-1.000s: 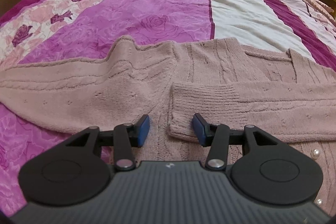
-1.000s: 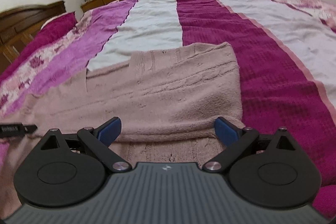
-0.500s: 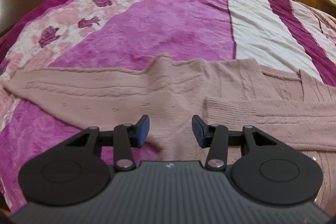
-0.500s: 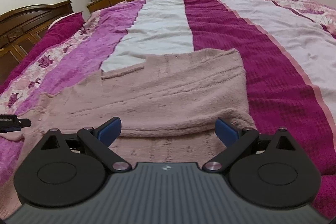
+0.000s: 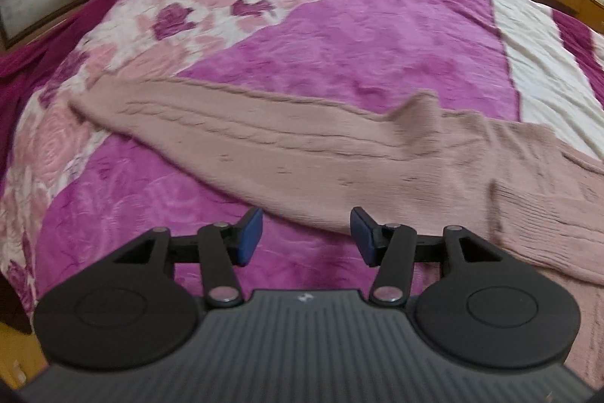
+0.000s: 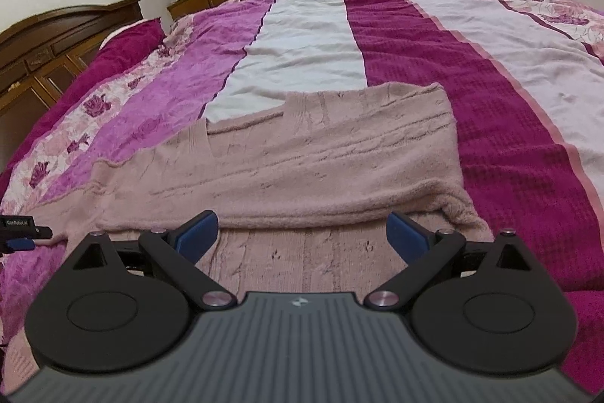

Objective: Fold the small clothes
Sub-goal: 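Move the left gripper to the other sleeve cuff and grasp it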

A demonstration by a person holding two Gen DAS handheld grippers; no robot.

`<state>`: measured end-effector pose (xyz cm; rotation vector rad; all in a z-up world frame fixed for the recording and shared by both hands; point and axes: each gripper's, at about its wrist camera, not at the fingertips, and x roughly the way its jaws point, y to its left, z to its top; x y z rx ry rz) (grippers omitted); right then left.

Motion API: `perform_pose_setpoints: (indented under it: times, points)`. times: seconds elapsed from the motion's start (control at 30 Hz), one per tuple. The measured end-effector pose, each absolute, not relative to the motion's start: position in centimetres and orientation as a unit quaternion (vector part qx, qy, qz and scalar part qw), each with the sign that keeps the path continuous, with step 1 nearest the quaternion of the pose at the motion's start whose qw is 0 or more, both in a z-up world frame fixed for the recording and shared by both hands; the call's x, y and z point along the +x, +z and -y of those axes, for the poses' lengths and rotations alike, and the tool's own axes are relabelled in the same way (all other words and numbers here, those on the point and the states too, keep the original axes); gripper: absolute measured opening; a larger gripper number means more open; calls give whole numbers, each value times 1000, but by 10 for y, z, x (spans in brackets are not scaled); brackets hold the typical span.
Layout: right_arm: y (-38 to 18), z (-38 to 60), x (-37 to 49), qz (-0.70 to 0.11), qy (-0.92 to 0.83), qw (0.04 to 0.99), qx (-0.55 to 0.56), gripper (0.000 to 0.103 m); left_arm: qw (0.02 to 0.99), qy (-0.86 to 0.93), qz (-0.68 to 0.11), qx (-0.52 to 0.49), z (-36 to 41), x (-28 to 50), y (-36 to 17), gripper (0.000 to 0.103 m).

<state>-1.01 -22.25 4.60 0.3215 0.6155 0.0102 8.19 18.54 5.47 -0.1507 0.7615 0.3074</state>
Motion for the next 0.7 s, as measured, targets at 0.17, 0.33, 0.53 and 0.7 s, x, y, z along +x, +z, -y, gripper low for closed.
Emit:
perform_pose_setpoints:
  times: [0.17,0.33,0.53,0.7]
  points:
    - [40,217,-9,-315,1,937,149,99,906,190,-364,-101,-212,85,47,60]
    - [38,214,-11,-318,-5,937,145,99,901,212,-346,-154,-247,94,42,60]
    - [37,212,-9,-323,-17,936,137,99,892,219,-328,-223,-284,110,33,60]
    - [35,210,-9,-328,-21,935,133,99,891,214,-307,-258,-300,119,29,62]
